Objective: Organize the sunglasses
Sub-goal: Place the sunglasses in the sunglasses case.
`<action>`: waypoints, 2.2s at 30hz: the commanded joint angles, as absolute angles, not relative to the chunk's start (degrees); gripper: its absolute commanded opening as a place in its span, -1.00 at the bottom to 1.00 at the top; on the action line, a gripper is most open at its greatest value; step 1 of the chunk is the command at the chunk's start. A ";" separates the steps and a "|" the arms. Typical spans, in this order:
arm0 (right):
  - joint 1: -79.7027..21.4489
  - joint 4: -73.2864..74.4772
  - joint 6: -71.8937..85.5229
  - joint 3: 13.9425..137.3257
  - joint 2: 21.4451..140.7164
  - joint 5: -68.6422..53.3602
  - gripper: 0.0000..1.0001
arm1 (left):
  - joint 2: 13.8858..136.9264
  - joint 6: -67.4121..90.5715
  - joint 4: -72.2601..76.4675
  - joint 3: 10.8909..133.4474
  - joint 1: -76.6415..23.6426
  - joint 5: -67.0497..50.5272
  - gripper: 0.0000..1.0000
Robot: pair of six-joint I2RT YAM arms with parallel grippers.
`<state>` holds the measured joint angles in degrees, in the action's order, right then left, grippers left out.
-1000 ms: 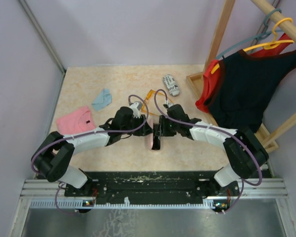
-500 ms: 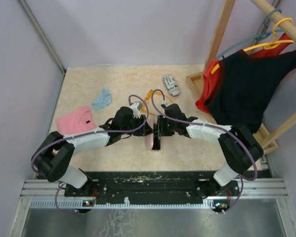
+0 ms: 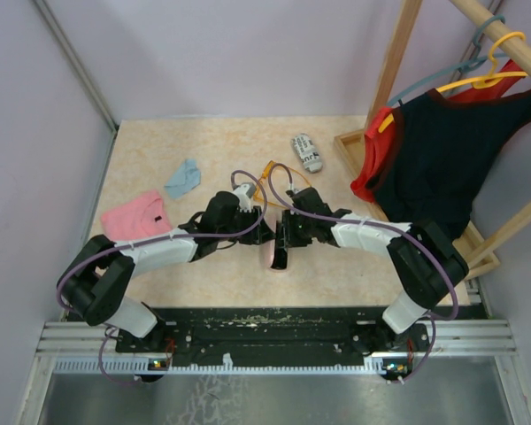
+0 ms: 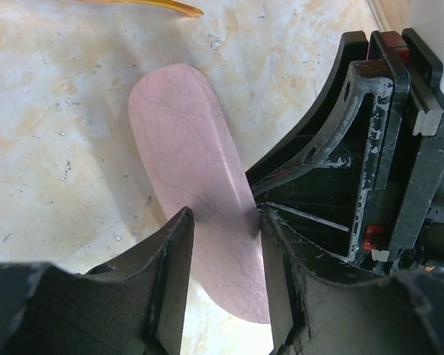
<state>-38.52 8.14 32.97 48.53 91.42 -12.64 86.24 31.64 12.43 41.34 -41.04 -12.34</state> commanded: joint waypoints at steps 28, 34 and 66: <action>-39.11 3.34 32.27 50.94 92.37 -13.12 -0.48 | 86.67 31.03 12.47 42.74 -40.87 -13.46 -0.05; -39.11 6.78 31.44 51.70 88.87 -10.76 -0.37 | 86.48 31.03 12.45 42.80 -40.87 -13.37 -0.05; -38.88 11.75 27.11 53.00 92.38 -2.27 -0.49 | 86.31 31.04 12.18 42.78 -40.87 -13.52 -0.06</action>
